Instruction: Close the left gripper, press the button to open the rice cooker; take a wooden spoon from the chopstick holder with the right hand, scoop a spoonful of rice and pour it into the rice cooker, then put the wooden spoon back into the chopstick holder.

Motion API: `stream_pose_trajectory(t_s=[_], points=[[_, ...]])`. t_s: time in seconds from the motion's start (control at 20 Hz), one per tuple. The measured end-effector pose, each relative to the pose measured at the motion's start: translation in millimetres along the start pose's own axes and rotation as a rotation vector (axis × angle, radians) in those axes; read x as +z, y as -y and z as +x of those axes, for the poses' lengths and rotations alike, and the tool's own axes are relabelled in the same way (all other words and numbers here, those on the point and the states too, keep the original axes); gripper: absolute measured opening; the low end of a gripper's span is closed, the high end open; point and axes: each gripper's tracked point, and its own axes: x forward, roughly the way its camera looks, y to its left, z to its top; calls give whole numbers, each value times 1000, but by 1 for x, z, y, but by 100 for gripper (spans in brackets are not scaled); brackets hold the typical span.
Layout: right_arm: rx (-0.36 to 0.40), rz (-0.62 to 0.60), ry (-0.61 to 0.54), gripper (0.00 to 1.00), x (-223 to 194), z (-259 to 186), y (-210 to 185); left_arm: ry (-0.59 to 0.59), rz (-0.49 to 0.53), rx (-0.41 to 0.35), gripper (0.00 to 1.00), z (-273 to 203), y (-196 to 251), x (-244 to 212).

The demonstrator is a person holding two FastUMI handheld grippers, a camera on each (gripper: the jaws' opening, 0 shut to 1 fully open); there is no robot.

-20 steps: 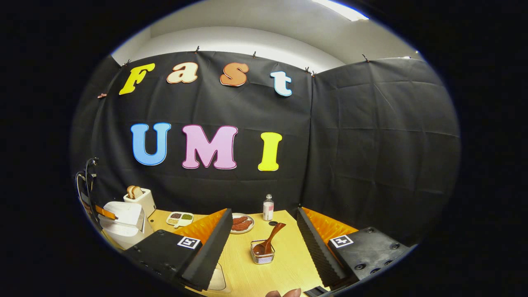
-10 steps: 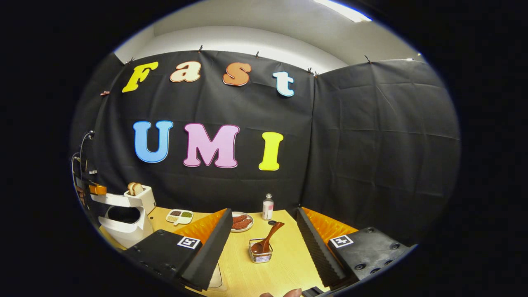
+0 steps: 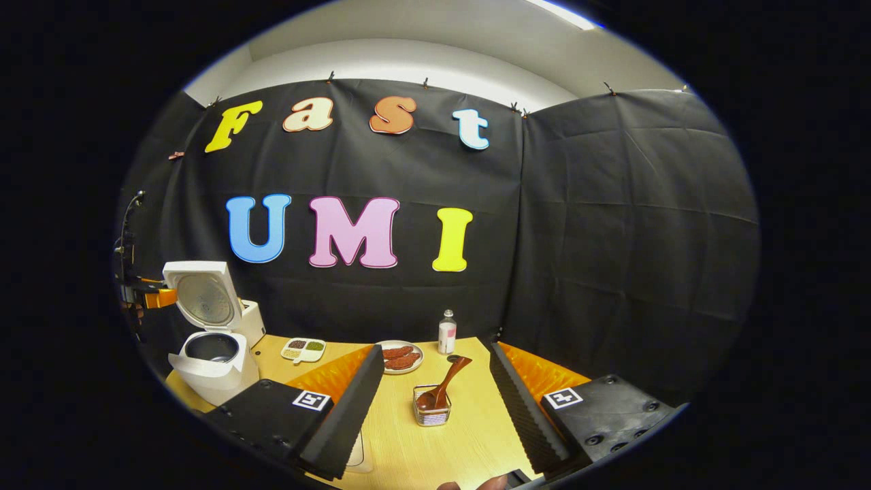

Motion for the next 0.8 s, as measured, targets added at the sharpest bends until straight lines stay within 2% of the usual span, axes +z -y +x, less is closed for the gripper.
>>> stream_pose_trajectory(t_s=[0.35, 0.65, 0.8], points=[[160, 81, -59, 98, -27, 34, 5, 47, -65, 29, 95, -57, 41, 9], [216, 179, -198, 98, -88, 95, 24, 22, -83, 34, 95, -86, 80, -5], [261, 204, -279, 98, -127, 125, 20, -3, -89, 23, 95, -94, 97, -16]])
